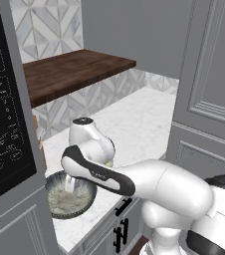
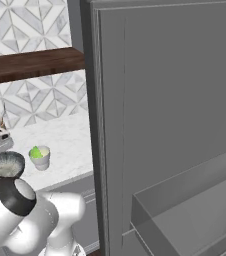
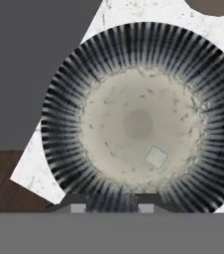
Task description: Grab a lemon wedge from the fridge and one ice cube from the ice bowl, and put them in the glass of lemonade.
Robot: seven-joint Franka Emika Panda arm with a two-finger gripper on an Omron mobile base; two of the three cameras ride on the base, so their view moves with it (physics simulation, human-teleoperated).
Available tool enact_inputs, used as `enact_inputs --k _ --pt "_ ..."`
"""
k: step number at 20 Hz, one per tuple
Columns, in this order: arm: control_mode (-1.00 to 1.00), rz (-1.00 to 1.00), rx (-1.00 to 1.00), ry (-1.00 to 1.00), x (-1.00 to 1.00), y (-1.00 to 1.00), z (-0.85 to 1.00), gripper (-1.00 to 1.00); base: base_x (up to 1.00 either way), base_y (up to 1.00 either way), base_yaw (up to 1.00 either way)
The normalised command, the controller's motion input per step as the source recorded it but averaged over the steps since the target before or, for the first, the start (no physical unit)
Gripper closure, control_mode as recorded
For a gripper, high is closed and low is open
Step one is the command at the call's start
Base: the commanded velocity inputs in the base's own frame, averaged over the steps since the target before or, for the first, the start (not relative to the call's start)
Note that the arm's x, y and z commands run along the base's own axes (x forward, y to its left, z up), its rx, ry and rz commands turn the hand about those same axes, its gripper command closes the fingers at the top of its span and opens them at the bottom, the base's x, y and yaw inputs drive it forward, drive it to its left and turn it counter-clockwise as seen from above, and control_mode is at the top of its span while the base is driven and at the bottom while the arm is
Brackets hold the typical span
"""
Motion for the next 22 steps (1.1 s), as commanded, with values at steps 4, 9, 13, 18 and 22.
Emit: enact_inputs --k 4,9,13,18,22 --pt "-1.0 -0.09 -0.13 0.01 0.36 -0.47 0.64 1.0 0.0 0.0 0.0" --pt "-1.0 -0.11 -0.02 0.0 0.44 -0.78 0.12 1.0 0.0 0.0 0.0" --pt "-1.0 -0.09 0.05 -0.02 0.27 -0.79 0.0 1.0 0.0 0.0 0.0" --pt "-1.0 -0.02 0.03 -0.05 0.41 -0.49 0.0 1.0 0.0 0.0 0.0" --pt "-1.0 0.0 0.0 -0.04 0.57 0.17 0.0 1.0 0.0 0.0 0.0"
